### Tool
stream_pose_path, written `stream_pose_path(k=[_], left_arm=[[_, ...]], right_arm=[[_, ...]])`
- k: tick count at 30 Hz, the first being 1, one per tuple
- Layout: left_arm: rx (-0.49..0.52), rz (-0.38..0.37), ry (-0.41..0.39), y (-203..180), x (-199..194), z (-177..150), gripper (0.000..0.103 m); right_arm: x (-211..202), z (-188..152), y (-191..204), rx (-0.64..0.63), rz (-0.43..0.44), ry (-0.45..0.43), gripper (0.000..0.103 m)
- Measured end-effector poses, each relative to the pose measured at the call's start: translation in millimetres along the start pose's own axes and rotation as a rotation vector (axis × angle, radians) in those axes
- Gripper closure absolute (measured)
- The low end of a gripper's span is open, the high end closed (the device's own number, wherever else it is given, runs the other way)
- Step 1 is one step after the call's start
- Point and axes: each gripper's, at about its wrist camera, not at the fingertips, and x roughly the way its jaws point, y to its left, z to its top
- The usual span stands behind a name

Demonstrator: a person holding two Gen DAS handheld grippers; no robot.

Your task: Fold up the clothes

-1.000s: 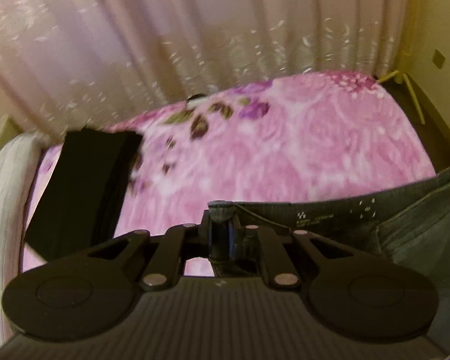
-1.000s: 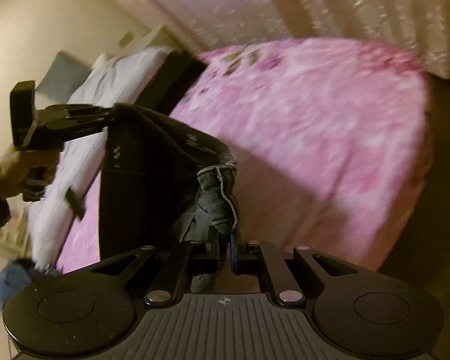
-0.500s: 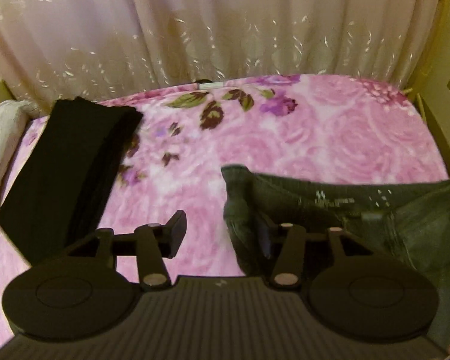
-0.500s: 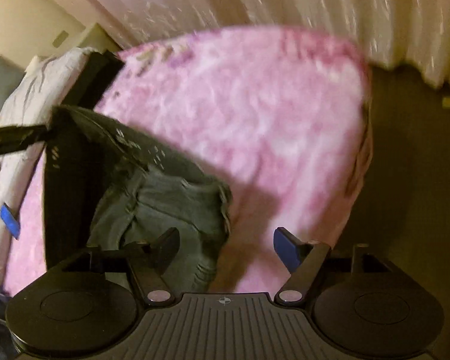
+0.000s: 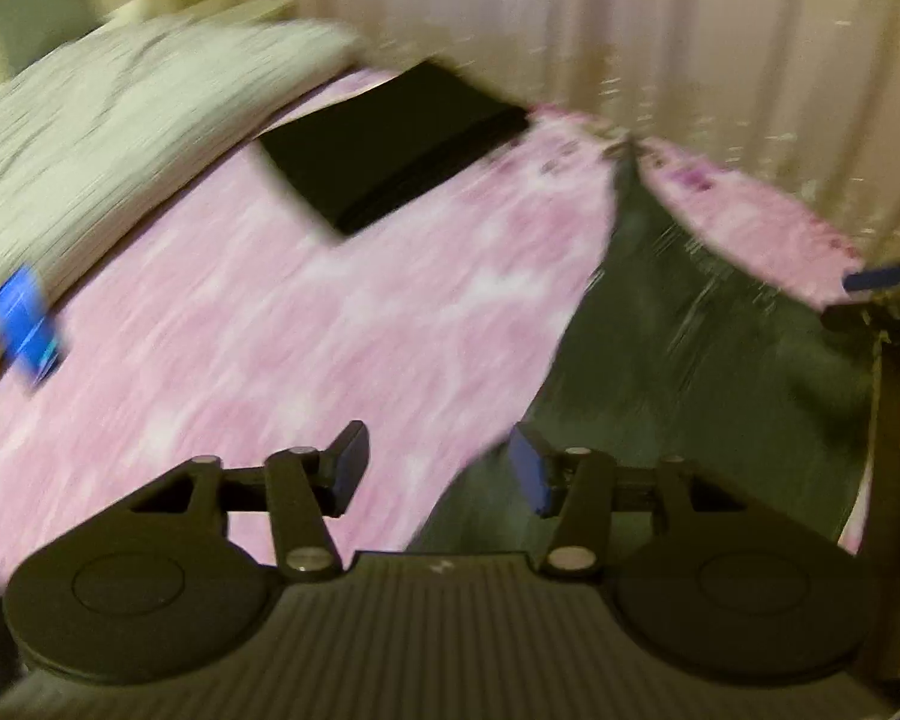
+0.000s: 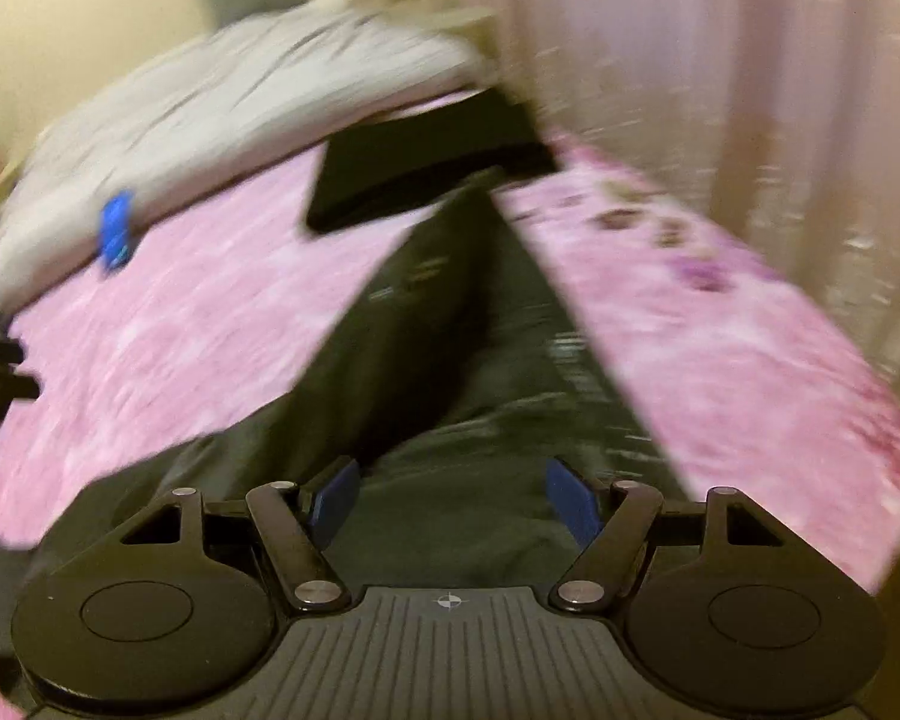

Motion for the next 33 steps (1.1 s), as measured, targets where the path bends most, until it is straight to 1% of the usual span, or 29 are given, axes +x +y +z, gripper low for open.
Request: stream_pose_path(k=[2,4,6,8,10,11,13,14,16,19,20,21,22,24,26,28,30,31,32,33], left_arm=[[-0.06,0.033,0.028,11.8,-11.0,-38.5,0.042],[-0.068,0.051,0.058,18.2,-17.4,-75.1,0.041],[-0.053,0.044,0.092,21.9,-19.5,-108.8,0.041],[-0.051,0.017,0.106,22.2,-19.3,-135.9,0.041],[-0.081,-0.01,0.118,28.4,-18.3,-157.3,0.041],[-0.097,-0.013,0.117,32.5,-19.6,-165.4,0.041],[-0.13,-0.011,0.108,41.2,-25.0,-176.7,0.04],[-0.155,-0.005,0.1,46.6,-30.2,-180.9,0.038],[-0.192,0.003,0.076,58.4,-42.5,-187.4,0.035],[-0.204,0.026,0.046,70.7,-60.1,-189.5,0.033],[-0.2,0.033,0.038,73.0,-65.5,-189.9,0.032],[-0.192,0.041,0.033,74.0,-69.6,-189.8,0.03],[-0.178,0.046,0.033,73.3,-72.9,-191.9,0.029],[-0.145,0.047,0.035,70.1,-78.4,-198.1,0.029],[-0.096,0.026,0.048,60.0,-76.0,-206.3,0.028],[-0.036,-0.003,0.071,43.7,-68.8,-214.4,0.028],[0.04,-0.014,0.092,23.7,-56.8,-218.9,0.028],[0.075,-0.017,0.108,13.9,-48.0,-221.4,0.028],[0.101,-0.014,0.127,5.4,-37.7,-224.2,0.03],[0.116,-0.009,0.153,-1.3,-26.5,-226.4,0.037]], right_arm=[[25.5,5.1,17.9,-0.084,0.032,0.063,0.03],[52.1,7.2,36.4,-0.164,0.051,0.124,0.03],[77.5,5.6,53.9,-0.22,0.04,0.183,0.03],[99.2,5.6,75.0,-0.263,0.01,0.238,0.03],[116.6,6.6,100.3,-0.297,-0.025,0.287,0.03],[123.5,8.7,114.6,-0.305,-0.035,0.292,0.03],[135.2,15.0,142.2,-0.317,-0.036,0.283,0.03],[137.8,21.6,157.3,-0.327,-0.023,0.253,0.03],[136.3,36.6,182.9,-0.336,0.011,0.162,0.03],[118.2,61.3,210.4,-0.356,0.083,0.036,0.03],[110.8,66.5,215.1,-0.36,0.094,0.003,0.024],[103.1,67.2,214.6,-0.361,0.086,-0.017,0.011],[95.5,67.9,214.1,-0.361,0.077,-0.037,0.008],[81.9,60.0,201.9,-0.356,0.056,-0.045,0.007],[73.9,43.8,181.6,-0.37,0.014,-0.014,0.007],[74.4,26.4,155.9,-0.415,-0.028,0.041,0.007],[81.3,12.4,127.6,-0.493,-0.065,0.103,0.007],[85.9,6.3,115.8,-0.561,-0.089,0.125,0.007],[91.7,2.0,109.7,-0.676,-0.12,0.125,0.007],[96.6,-0.7,106.9,-0.809,-0.142,0.103,0.007]])
